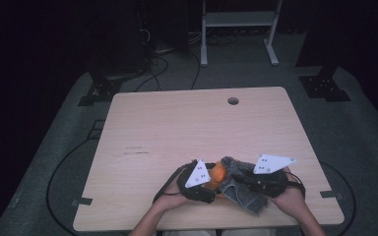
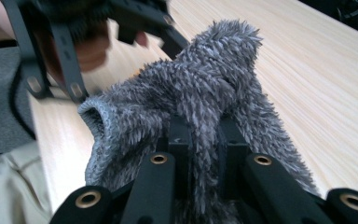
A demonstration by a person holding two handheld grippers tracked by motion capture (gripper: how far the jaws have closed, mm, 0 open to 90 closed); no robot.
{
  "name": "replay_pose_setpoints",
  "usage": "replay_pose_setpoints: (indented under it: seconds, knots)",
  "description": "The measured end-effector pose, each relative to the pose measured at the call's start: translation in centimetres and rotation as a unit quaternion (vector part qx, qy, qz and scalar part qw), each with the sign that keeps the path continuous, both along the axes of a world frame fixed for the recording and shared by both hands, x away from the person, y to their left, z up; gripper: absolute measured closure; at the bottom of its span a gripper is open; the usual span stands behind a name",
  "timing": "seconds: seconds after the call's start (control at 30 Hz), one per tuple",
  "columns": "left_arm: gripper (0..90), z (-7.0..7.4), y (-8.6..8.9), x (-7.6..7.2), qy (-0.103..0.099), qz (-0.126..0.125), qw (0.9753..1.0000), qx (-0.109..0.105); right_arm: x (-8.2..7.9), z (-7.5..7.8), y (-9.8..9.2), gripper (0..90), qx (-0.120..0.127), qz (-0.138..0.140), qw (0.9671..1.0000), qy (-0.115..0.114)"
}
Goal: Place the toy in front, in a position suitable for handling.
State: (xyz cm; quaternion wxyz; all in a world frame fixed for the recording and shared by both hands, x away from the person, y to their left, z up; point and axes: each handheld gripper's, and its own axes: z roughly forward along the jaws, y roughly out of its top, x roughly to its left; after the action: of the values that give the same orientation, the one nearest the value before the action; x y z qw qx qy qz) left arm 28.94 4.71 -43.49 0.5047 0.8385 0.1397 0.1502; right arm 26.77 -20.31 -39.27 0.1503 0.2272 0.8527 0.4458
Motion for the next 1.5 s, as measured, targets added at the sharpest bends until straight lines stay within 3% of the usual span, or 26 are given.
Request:
replay_pose_setpoints:
  seconds: [0.07,0.13,0.2,0.37,0.43,0.53,0.67,0.77,0.87,0.93,1.03,1.13,1.2,1.3,1.4,1.5]
  knots:
    - [28.5,0.0,0.0,0.1,0.002,0.002,1.0000,-0.005,0.2,-0.1,-0.9,78.5,-0.005,-0.014,0.9999,0.004]
    - [33.9,0.1,-0.2,-0.1,-0.011,-0.002,0.9999,-0.005,0.1,0.2,-1.4,78.6,-0.020,-0.027,0.9994,0.000]
    - [36.7,0.1,-0.5,-0.4,-0.028,-0.013,0.9995,-0.002,-0.1,0.9,-1.7,78.6,-0.012,-0.025,0.9996,-0.005]
    - [38.5,0.3,-1.3,-1.2,-0.065,-0.033,0.9971,0.023,-1.2,2.8,0.7,78.5,-0.019,0.034,0.9990,-0.023]
    - [38.5,0.2,-1.4,-1.5,-0.075,-0.033,0.9958,0.039,-1.1,2.4,1.7,78.5,-0.045,0.043,0.9977,-0.029]
    - [39.1,-0.1,-0.9,-1.3,-0.068,-0.033,0.9967,0.031,-0.3,1.5,1.0,78.6,-0.023,0.039,0.9990,-0.003]
    - [39.4,-0.3,-0.7,-1.0,-0.051,-0.032,0.9980,0.023,0.6,0.7,-1.0,78.7,-0.017,0.005,0.9998,0.011]
    - [39.5,-0.2,-1.1,-1.1,-0.053,-0.035,0.9976,0.027,0.2,1.0,-1.2,79.0,-0.013,-0.002,0.9999,0.004]
    - [39.1,-0.3,-1.0,-1.1,-0.053,-0.036,0.9976,0.028,-0.5,1.6,0.0,78.9,0.001,0.028,0.9996,-0.009]
    - [38.9,-0.3,-0.6,-0.9,-0.047,-0.031,0.9979,0.032,-0.3,1.3,0.4,78.9,-0.011,0.028,0.9995,-0.010]
    - [38.9,-0.4,0.1,-0.4,-0.032,-0.021,0.9986,0.036,0.6,0.2,-0.4,78.9,-0.006,0.010,0.9999,0.003]
    - [38.6,-0.6,0.8,0.4,-0.006,-0.015,0.9996,0.022,1.2,-0.9,-2.1,79.0,-0.003,-0.024,0.9995,0.020]
    - [31.6,-0.3,0.7,0.4,0.004,-0.014,0.9998,0.015,1.2,-1.3,-2.3,79.1,0.003,-0.028,0.9993,0.026]
    - [21.6,0.3,0.4,0.3,0.010,-0.004,0.9999,-0.003,1.0,-1.1,-1.7,79.1,-0.003,-0.026,0.9995,0.019]
    - [25.9,0.3,0.5,0.2,-0.004,-0.006,1.0000,-0.003,0.7,-0.8,-0.9,79.0,-0.005,-0.016,0.9998,0.010]
    - [33.4,0.1,0.8,0.5,0.004,-0.002,1.0000,0.001,0.8,-1.0,-1.3,78.9,0.000,-0.018,0.9997,0.015]
